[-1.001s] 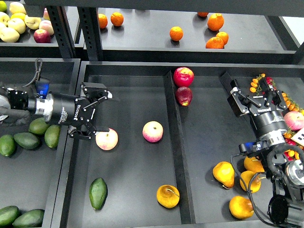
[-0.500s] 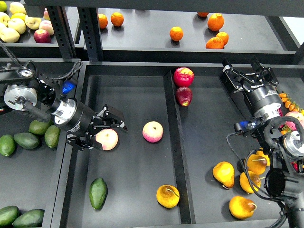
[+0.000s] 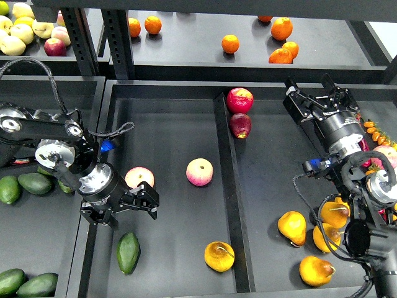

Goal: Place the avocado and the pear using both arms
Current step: 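Move the left gripper past the pink apple toward the green avocado, then lower the left gripper onto the green avocado and close it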

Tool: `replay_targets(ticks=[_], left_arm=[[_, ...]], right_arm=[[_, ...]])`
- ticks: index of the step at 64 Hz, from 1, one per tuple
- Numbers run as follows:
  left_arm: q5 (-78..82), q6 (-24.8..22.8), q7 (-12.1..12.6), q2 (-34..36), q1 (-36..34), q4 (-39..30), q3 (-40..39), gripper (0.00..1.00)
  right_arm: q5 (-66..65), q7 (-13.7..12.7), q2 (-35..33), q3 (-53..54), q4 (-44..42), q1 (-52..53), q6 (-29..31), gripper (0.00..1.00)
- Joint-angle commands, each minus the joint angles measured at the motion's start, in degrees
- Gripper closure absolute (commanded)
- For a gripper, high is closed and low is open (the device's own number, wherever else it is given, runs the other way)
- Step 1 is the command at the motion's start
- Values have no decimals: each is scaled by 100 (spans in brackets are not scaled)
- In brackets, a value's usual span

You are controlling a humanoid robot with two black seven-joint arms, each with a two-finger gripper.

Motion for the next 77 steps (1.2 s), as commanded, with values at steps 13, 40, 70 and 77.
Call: replay_targets(ticks=[13, 40, 70, 77], left_arm=[[198, 0, 1, -342, 593, 296, 50, 1], [497, 0, 1, -579, 1147, 717, -11, 1], [682, 0, 1, -966, 1341, 1359, -55, 1], [691, 0, 1, -1133, 1640, 1992, -11, 1]], right_arm=[[7, -8, 0, 0, 3, -41, 15, 0], [7, -8, 0, 9, -6, -103, 50, 0], [7, -8, 0, 17, -50, -173, 68, 0], [16, -8, 0, 9, -50, -226, 77, 0]])
